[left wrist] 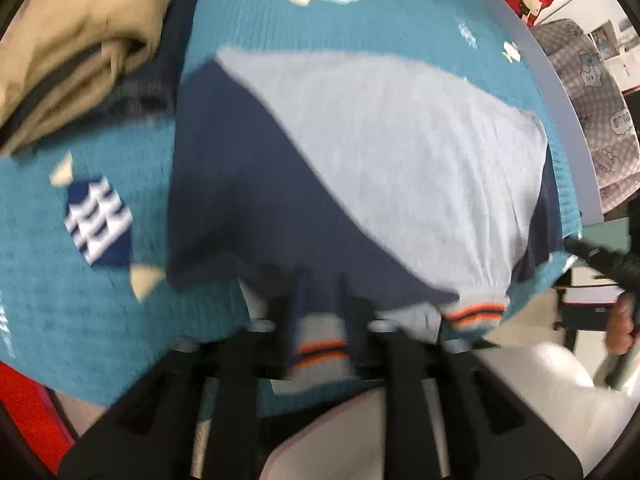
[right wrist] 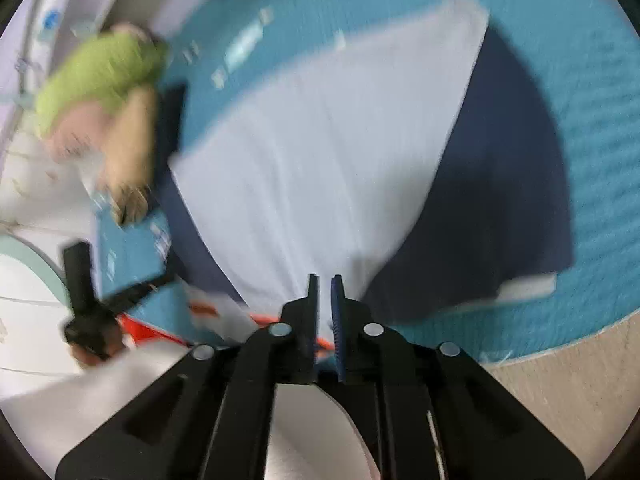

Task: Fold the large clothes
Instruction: 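Lay the folded edge down and open both tools, then grasp the navy side of the jacket with the right tool while the left tool grasps the grey body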

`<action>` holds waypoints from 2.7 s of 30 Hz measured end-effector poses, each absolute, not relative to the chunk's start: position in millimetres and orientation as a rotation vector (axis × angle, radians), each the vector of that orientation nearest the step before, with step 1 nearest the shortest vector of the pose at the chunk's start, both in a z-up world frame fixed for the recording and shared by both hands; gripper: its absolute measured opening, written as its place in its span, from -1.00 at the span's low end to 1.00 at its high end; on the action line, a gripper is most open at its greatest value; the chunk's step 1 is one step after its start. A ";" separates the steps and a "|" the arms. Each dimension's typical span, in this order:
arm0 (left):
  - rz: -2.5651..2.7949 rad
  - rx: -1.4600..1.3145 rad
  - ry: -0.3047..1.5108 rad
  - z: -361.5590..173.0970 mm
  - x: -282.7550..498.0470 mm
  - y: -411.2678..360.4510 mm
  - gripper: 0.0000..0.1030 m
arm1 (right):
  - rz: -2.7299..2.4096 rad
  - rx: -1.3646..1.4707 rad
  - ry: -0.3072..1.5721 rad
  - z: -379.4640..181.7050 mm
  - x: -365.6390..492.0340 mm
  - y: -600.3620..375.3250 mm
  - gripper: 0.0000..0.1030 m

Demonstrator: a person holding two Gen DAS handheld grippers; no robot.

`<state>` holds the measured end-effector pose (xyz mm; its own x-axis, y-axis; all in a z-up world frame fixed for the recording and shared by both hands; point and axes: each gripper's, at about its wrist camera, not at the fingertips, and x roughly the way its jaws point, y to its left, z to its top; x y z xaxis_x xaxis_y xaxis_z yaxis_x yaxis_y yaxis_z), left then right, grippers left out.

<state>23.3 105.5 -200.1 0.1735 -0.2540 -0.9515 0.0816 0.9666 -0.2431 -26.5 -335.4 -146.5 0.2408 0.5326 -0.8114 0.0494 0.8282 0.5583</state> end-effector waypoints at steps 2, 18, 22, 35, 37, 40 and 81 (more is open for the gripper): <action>-0.229 -0.145 1.342 -197.1 31.6 110.7 0.12 | 0.212 0.496 1.232 -133.5 -22.7 -356.5 0.31; -0.081 -0.090 1.246 -169.9 61.8 104.0 0.52 | 0.242 0.834 1.338 -216.8 -34.4 -450.5 0.54; -0.085 -0.079 1.252 -171.0 63.1 99.3 0.52 | 0.367 1.004 1.345 -226.0 -51.5 -450.7 0.55; -0.116 -0.060 1.267 -176.1 67.8 91.1 0.52 | 0.291 1.066 1.385 -236.6 -44.4 -391.4 0.87; -0.113 -0.054 1.273 -178.1 68.7 90.5 0.52 | 0.199 1.119 1.343 -233.3 -46.5 -393.4 0.83; -0.113 -0.062 1.278 -179.9 70.7 90.7 0.52 | 0.140 0.997 1.223 -210.1 -47.9 -387.9 0.57; -0.183 -0.103 1.257 -179.9 109.0 57.9 -0.14 | 0.129 0.497 1.019 -141.2 -23.1 -294.5 -0.50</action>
<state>109.0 57.9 -179.9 0.2965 -0.1939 -0.9352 0.0806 0.9808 -0.1778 -23.1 -294.5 -141.2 0.5271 0.3301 -0.7831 0.1239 0.8818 0.4551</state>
